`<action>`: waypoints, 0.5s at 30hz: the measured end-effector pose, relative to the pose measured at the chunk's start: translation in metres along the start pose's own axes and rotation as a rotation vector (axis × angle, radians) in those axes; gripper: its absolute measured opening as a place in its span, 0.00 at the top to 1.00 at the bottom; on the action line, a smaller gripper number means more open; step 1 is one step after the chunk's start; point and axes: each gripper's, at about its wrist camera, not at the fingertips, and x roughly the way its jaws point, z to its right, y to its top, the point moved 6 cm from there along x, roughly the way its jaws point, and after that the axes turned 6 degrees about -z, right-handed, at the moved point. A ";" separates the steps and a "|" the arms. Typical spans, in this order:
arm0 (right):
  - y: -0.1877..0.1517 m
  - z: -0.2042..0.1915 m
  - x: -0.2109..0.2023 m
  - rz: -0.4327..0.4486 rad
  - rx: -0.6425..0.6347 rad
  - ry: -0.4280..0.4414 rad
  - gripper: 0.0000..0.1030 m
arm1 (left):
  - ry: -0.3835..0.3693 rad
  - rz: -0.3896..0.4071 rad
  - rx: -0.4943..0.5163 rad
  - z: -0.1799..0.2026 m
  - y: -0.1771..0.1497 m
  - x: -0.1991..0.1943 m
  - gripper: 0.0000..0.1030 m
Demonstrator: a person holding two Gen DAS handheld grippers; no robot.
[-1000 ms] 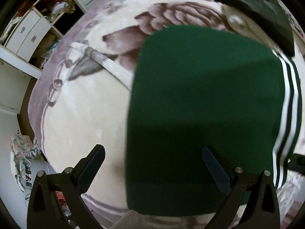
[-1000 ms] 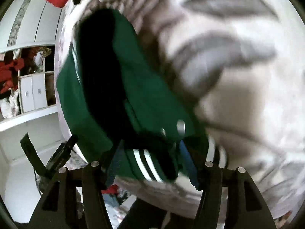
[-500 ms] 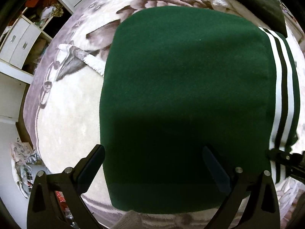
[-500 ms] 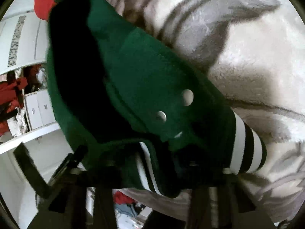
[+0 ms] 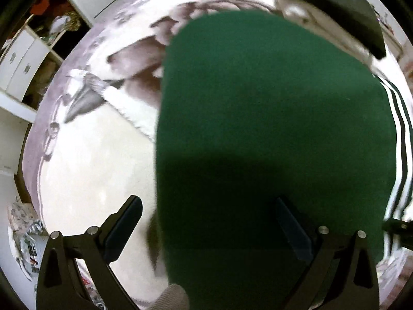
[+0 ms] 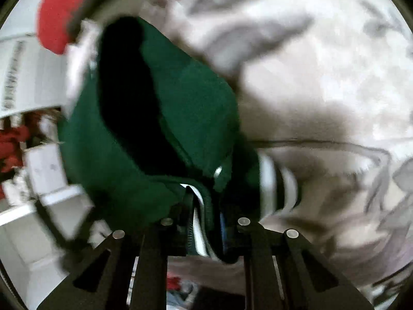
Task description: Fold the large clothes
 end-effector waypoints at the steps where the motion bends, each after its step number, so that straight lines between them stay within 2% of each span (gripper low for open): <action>1: 0.002 0.002 0.001 -0.023 0.011 0.020 0.76 | 0.004 0.009 0.013 0.002 0.001 0.000 0.00; 3: 0.002 -0.005 -0.013 -0.061 -0.015 0.049 0.68 | 0.022 0.028 0.029 0.003 0.003 -0.004 0.00; 5: 0.001 -0.010 -0.039 -0.003 -0.045 0.018 0.60 | 0.032 0.026 0.039 0.003 0.004 -0.005 0.00; 6: 0.001 -0.014 -0.054 0.032 -0.061 0.004 0.53 | 0.026 0.023 0.037 0.003 0.003 -0.004 0.00; 7: 0.001 -0.021 -0.070 0.069 -0.082 0.020 0.47 | 0.016 0.021 0.030 0.002 0.003 -0.004 0.00; 9: 0.009 -0.038 -0.087 0.119 -0.119 0.075 0.43 | 0.001 0.013 0.012 -0.001 0.003 -0.002 0.00; 10: 0.014 -0.049 -0.089 0.127 -0.151 0.106 0.38 | -0.004 0.010 0.003 -0.001 0.002 -0.002 0.00; 12: 0.035 -0.066 -0.084 0.114 -0.204 0.141 0.37 | -0.004 0.009 -0.007 -0.001 0.002 -0.002 0.00; 15: 0.070 -0.087 -0.039 0.015 -0.206 0.092 0.37 | -0.001 0.008 -0.016 -0.002 0.001 -0.003 0.00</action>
